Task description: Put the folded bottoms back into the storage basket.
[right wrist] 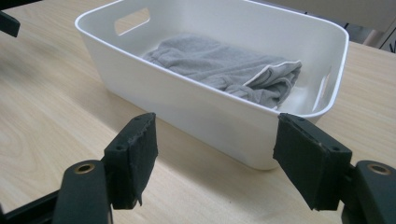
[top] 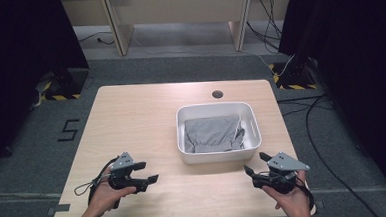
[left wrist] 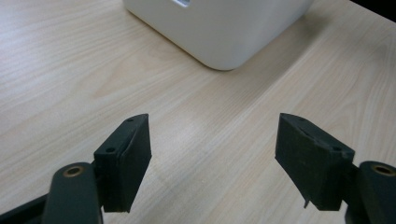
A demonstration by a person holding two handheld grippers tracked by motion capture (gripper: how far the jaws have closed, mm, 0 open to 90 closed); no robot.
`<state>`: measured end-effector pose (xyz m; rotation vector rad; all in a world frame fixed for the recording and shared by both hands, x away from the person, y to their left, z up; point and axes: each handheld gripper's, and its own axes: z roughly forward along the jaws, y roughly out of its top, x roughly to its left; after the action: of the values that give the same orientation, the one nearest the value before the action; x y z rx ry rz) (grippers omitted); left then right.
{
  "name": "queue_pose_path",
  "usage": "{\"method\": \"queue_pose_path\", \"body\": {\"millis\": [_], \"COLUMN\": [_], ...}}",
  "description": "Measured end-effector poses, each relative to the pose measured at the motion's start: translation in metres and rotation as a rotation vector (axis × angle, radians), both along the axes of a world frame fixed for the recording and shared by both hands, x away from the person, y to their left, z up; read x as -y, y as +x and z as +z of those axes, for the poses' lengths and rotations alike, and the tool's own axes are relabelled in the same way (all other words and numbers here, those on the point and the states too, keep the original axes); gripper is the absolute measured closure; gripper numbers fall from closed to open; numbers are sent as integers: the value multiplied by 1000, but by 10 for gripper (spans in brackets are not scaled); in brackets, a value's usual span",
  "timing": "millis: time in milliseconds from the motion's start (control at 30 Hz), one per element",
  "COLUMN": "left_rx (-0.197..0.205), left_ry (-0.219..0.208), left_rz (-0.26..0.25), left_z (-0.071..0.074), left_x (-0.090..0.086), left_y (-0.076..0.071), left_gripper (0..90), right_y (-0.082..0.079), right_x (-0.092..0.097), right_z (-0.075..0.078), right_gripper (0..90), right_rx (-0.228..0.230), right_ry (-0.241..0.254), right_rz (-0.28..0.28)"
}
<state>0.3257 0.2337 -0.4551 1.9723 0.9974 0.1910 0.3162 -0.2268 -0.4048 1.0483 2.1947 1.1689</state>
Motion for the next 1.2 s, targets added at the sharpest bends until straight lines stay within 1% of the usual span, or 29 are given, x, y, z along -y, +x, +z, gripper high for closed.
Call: {"method": "queue_pose_path", "body": {"millis": [67, 100, 167, 200, 267, 300, 333, 367, 400, 433, 633, 733, 867, 933, 967, 1000, 1100, 1200], "left_rx": [0, -2, 0, -1, -1, -2, 2, 2, 0, 1, -10, -15, -16, -16, -20, -22, -22, -19], "left_ry": [0, 6, 14, 19, 19, 22, 26, 26, 32, 31, 47, 35, 36, 40, 46, 51, 67, 75], "left_rz": [-2, -6, -9, -9, -8, -8, -10, -10, -11, -11, -18, -10, -1, 1, 7, 7, 14, 21], "left_z": [-1, -4, -5, -8, -9, -10, -12, -12, -14, -15, -22, -23, -25, -26, -28, -29, -32, -34], "left_x": [0, 1, 2, 2, 2, 2, 2, 2, 3, 3, 1, -2, -6, -7, -9, -11, -14, -16], "left_y": [-1, -2, -3, -5, -6, -6, -8, -8, -9, -10, -15, -18, -22, -23, -26, -27, -31, -35], "left_gripper": [264, 264, 264, 263, 263, 263, 262, 262, 262, 261, 261, 261, 260, 260, 260, 260, 260, 260], "right_y": [-2, -4, -5, -7, -10, -11, -12, -12, -14, -16, -22, -25, -27, -28, -29, -30, -33, -36], "right_x": [0, -1, -1, -1, 0, 1, 3, 3, 6, 7, 10, 11, 13, 13, 14, 14, 16, 17], "right_z": [-2, -5, -7, -13, -19, -22, -25, -25, -30, -32, -36, -37, -41, -43, -47, -48, -53, -58], "right_gripper": [305, 296, 294, 294, 293, 293, 293, 293, 290, 290, 287, 288, 288, 287, 287, 287, 290, 290], "right_rx": [-3, -3, -6, -20, -31, -37, -43, -43, -52, -62, -67, -73, -78, -83, -91, -99, -107, -120], "right_ry": [-3, -7, -7, -11, -11, -4, -9, -9, -5, 1, 1, 0, -8, -10, -13, -15, -20, -22], "right_rz": [-5, -14, -16, -7, -7, -10, -14, -14, -25, -30, -33, -45, -47, -50, -55, -55, -60, -66]}}
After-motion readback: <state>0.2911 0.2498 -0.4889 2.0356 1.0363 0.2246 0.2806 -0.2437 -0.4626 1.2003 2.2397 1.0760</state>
